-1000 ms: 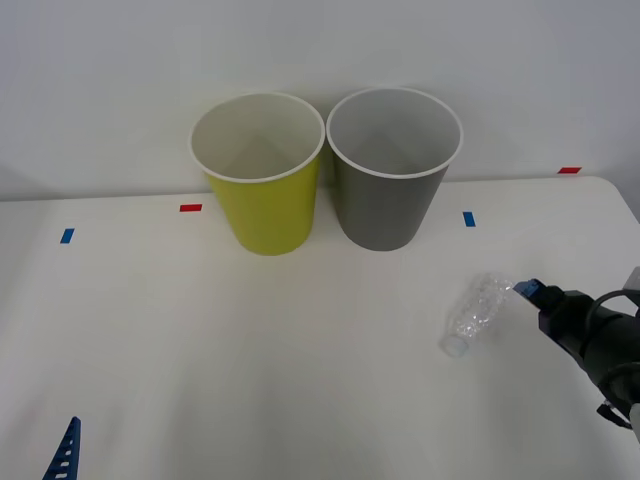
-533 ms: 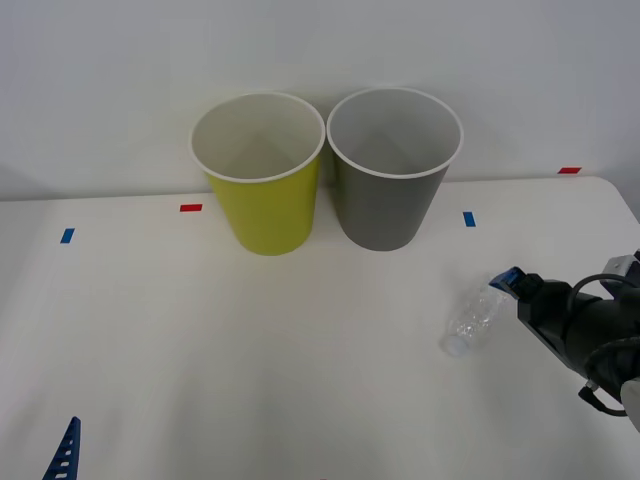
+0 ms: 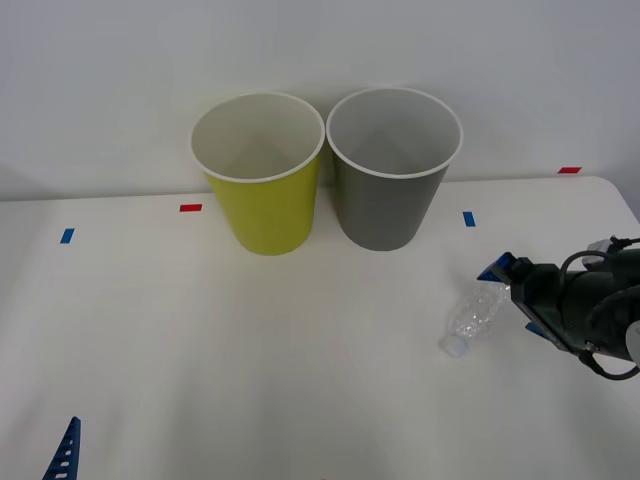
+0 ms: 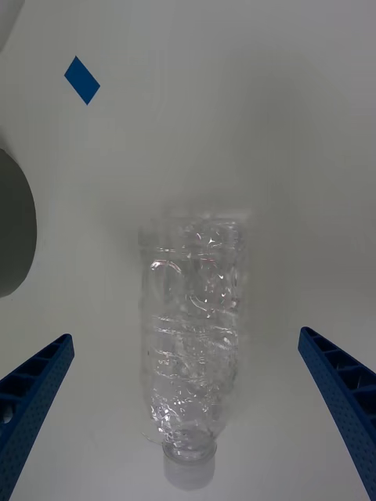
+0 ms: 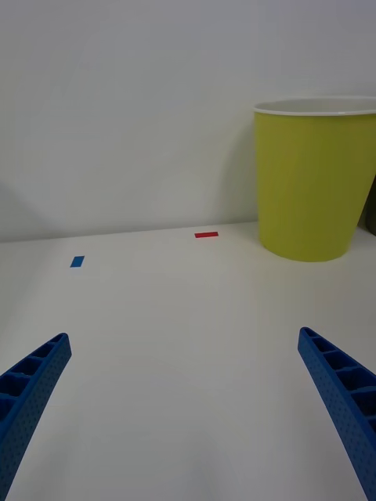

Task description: Put cans in the gray bin and PET bottles in the light green bin.

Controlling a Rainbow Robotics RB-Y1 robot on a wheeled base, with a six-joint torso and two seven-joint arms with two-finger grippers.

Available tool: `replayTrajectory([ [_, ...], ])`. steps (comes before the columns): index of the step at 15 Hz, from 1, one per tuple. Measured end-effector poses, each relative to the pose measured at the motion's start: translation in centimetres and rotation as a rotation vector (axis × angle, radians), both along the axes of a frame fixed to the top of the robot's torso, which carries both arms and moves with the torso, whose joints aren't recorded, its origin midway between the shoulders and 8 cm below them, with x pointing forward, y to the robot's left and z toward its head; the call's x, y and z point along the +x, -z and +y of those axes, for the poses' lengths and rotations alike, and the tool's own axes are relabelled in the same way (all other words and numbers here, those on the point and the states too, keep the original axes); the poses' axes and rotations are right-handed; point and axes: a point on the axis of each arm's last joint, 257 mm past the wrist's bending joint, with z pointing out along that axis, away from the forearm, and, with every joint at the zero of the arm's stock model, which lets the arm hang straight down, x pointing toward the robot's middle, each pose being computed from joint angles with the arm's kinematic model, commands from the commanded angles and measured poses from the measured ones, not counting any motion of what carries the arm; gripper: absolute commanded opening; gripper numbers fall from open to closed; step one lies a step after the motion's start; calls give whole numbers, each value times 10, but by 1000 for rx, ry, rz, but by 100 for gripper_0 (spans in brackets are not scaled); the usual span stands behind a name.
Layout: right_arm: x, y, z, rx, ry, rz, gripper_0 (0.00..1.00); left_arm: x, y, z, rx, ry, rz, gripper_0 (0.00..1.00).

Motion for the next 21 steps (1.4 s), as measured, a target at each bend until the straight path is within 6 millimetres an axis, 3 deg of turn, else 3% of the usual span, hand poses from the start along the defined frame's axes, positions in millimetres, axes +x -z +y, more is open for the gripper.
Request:
replayTrajectory([
  [6,15,3,-3,59,29,115,100,0,0,0,0,0,0,100],
  [21,40,36,-3,-26,-2,273,100,0,0,0,0,0,0,100],
])
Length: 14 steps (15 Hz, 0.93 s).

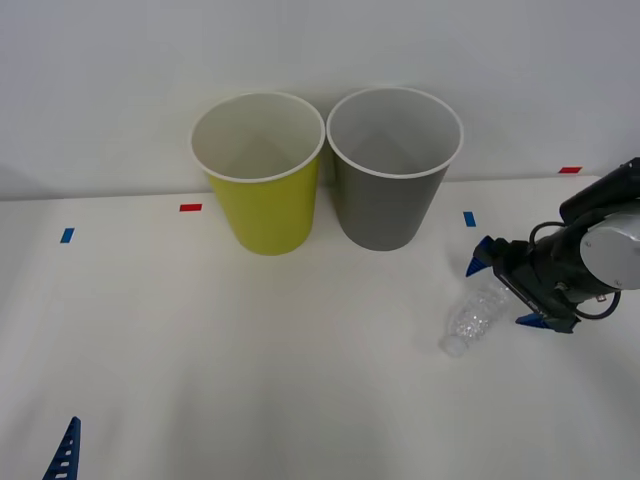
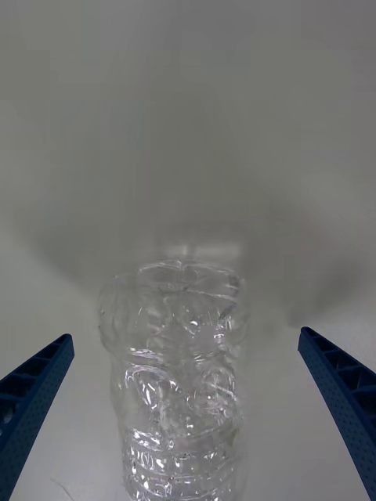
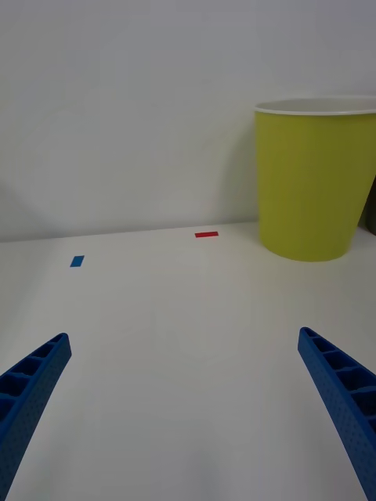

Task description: Put cans in the gray bin and PET bottles in the light green bin.

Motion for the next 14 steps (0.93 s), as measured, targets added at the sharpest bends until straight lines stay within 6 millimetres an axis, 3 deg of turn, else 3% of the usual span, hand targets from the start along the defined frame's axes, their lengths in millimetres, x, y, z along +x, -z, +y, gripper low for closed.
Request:
replayTrajectory([
  [10,3,23,13,-59,-74,44,100,0,0,0,0,0,0,100],
  [12,3,24,11,-80,-97,39,74,0,0,0,0,0,0,100],
  [13,3,25,9,-92,-108,40,54,0,0,0,0,0,0,100],
  [14,2,25,7,-104,-117,42,16,0,0,0,0,0,0,100],
])
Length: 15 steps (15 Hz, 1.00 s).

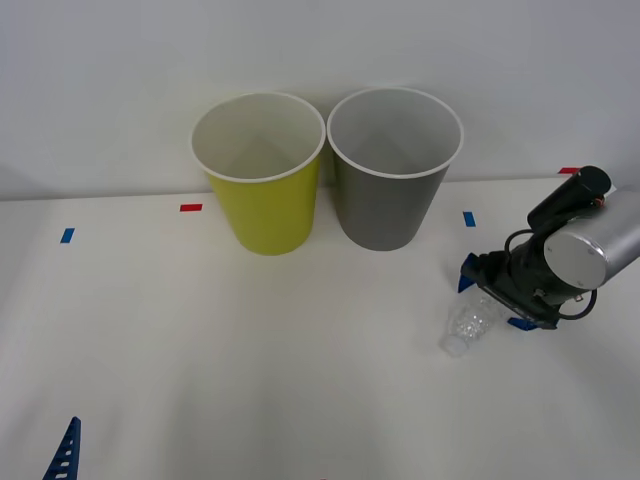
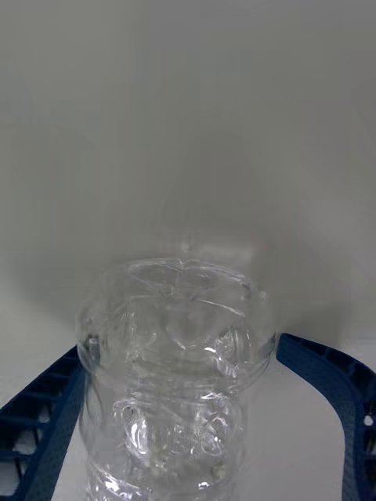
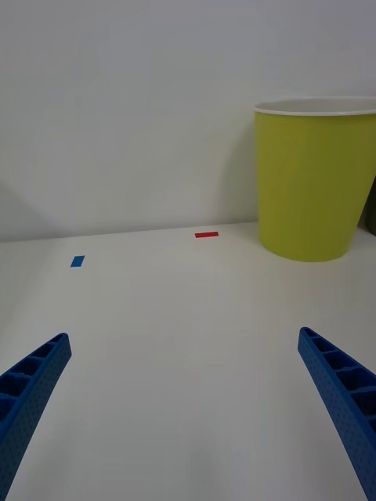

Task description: Put cans in the gray bin and PET bottles in the light green bin.

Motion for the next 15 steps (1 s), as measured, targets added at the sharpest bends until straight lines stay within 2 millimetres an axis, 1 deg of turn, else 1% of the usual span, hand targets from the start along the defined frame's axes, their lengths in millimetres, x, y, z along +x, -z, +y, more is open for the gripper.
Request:
replayTrajectory([
  [1,0,0,-1,-9,-6,1,3,0,0,0,0,0,0,100],
  [2,-1,0,-2,-12,-10,2,1,0,0,0,0,0,0,100],
  [7,-2,-1,2,-14,-27,0,0,0,0,0,0,0,0,100],
  [12,-9,-3,10,-36,-74,-20,0,0,0,0,0,0,0,100],
  [15,-10,-13,10,-47,-127,-93,0,0,0,0,0,0,0,100],
])
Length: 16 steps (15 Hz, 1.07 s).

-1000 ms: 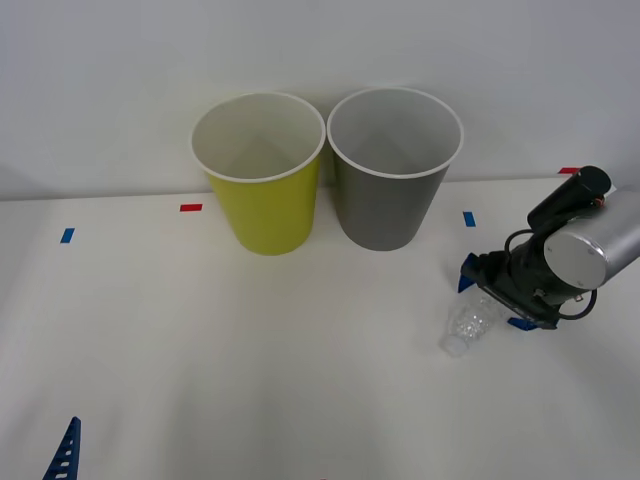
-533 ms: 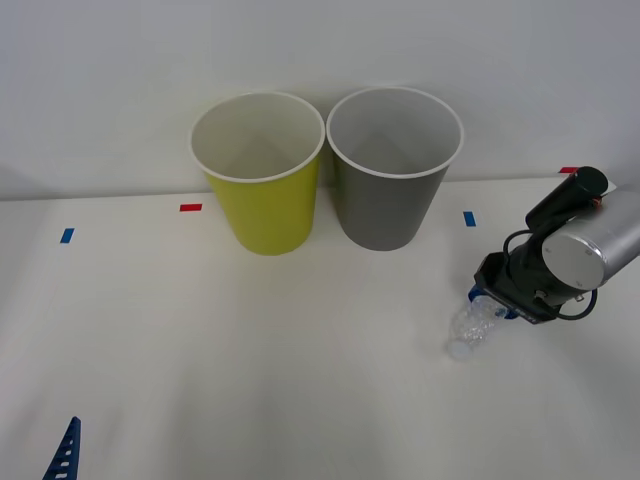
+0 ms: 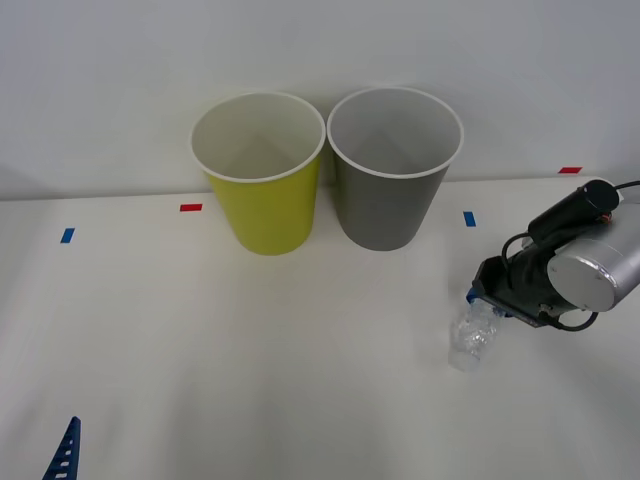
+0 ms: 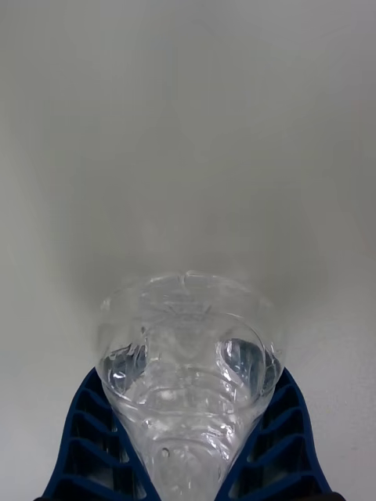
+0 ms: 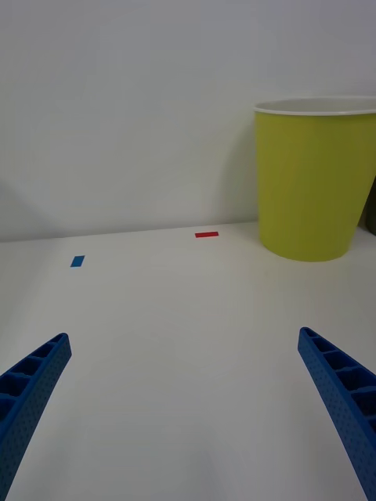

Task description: Put cans in the gray bin and PET bottles in the light green bin.

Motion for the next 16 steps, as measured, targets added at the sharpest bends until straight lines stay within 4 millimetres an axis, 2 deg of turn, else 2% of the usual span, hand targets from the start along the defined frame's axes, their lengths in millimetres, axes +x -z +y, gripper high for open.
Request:
replayTrajectory([
  [3,-2,-16,-5,-29,-95,-118,0,0,0,0,0,0,0,100],
  [8,-15,-49,5,-79,-217,-332,0,0,0,0,0,0,0,100],
  [16,-25,-109,2,-327,-405,-595,0,0,0,0,0,0,0,100],
])
